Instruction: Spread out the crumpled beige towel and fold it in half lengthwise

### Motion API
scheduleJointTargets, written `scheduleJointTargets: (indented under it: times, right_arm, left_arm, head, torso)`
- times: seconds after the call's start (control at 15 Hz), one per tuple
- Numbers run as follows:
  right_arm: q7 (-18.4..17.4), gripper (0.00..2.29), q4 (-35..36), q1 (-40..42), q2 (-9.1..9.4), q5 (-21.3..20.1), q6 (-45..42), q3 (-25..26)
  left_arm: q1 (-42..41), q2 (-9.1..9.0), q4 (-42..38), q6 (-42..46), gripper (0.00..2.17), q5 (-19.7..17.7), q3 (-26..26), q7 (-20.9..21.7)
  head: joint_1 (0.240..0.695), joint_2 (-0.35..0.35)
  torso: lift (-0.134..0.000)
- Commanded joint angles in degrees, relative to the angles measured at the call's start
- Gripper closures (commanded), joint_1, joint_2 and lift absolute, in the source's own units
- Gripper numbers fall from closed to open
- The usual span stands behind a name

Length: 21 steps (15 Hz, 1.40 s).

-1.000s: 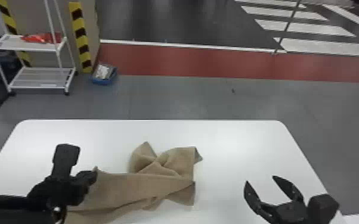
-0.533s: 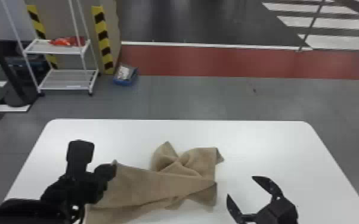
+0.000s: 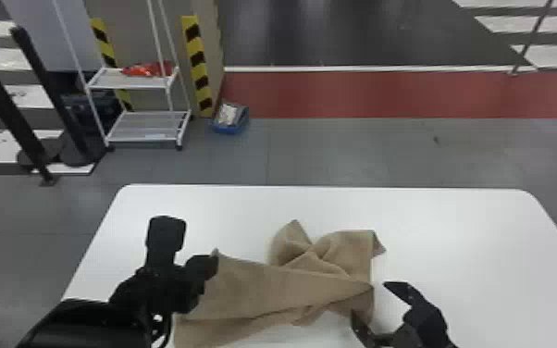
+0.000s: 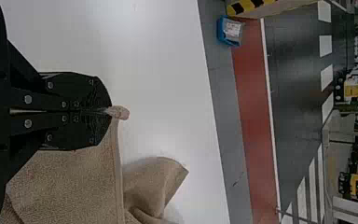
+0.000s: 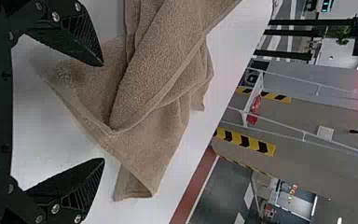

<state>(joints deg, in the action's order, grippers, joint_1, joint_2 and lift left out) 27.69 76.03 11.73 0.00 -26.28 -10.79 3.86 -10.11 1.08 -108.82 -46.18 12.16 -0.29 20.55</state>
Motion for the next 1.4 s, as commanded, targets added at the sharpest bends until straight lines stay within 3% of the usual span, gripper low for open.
scheduleJointTargets:
  times: [0.0, 0.13, 0.27, 0.33, 0.47, 0.53, 0.73, 0.93, 1.07, 1.2, 1.33]
  right_arm:
    - [0.08, 0.30, -1.85, -1.62, 0.05, -0.70, 1.79, -1.05]
    - [0.70, 0.81, -3.08, -2.32, 0.05, -0.52, 2.14, -1.67]
    - [0.61, 1.51, -3.00, -2.41, 0.05, -0.35, 2.14, -1.76]
    - [0.61, 1.68, -2.73, -2.41, 0.05, -0.70, 2.14, -1.40]
    - [0.61, 1.69, -2.47, -2.06, -0.09, -0.61, 0.56, -0.17]
    - [0.17, 1.99, -1.50, -1.36, -0.09, 0.18, -1.55, 1.23]
    - [-0.44, 2.07, 5.44, 2.69, -0.09, 4.84, -7.17, 6.24]
    - [0.79, 2.07, 17.31, 8.57, 0.00, 10.20, -11.04, 10.55]
    - [5.09, 2.06, 24.51, 10.60, 0.05, 12.13, -9.11, 12.31]
    - [6.85, 2.06, 25.04, 9.10, 0.05, 6.59, -5.06, 10.20]
    - [8.52, 2.06, 17.66, 4.97, 0.05, -2.81, -1.90, 6.07]
  left_arm:
    - [0.00, 0.06, -0.16, -0.01, 1.72, -0.12, 0.02, 0.02]
    - [-0.09, 0.15, -0.25, -0.01, 1.72, -0.12, 0.11, 0.11]
    - [-0.09, 0.15, -0.51, -0.01, 1.72, -0.21, 0.11, 0.11]
    - [-0.26, 0.23, -0.69, -0.01, 1.72, -0.21, 0.29, 0.11]
    - [-0.53, 0.15, -1.31, -0.01, 1.72, -0.21, 1.08, 0.28]
    - [-0.79, 0.15, -1.92, -0.01, 1.72, -0.21, 1.34, 0.28]
    - [-1.32, 0.15, -3.33, -0.01, 1.72, -0.38, 1.78, 0.28]
    - [-1.32, 0.06, -3.68, -0.01, 1.72, -0.56, 2.22, 0.28]
    - [-1.41, 0.06, -3.77, -0.01, 1.72, -0.56, 2.22, 0.28]
    - [-1.49, 0.06, -3.68, -0.01, 1.72, -0.56, 2.49, 0.28]
    - [-1.58, 0.06, -3.68, 0.17, 1.72, -0.65, 2.57, 0.28]
  head:
    - [0.695, 0.060]
    - [0.695, 0.068]
    - [0.695, 0.076]
    - [0.695, 0.079]
    - [0.695, 0.080]
    - [0.695, 0.079]
    - [0.695, 0.058]
    - [0.695, 0.022]
    - [0.695, -0.012]
    - [0.695, -0.023]
    - [0.695, -0.001]
  torso:
    - [0.000]
    - [0.000]
    - [0.000]
    - [0.000]
    - [0.000]
    - [0.000]
    - [0.000]
    - [0.000]
    - [0.000]
    - [0.000]
    - [0.000]
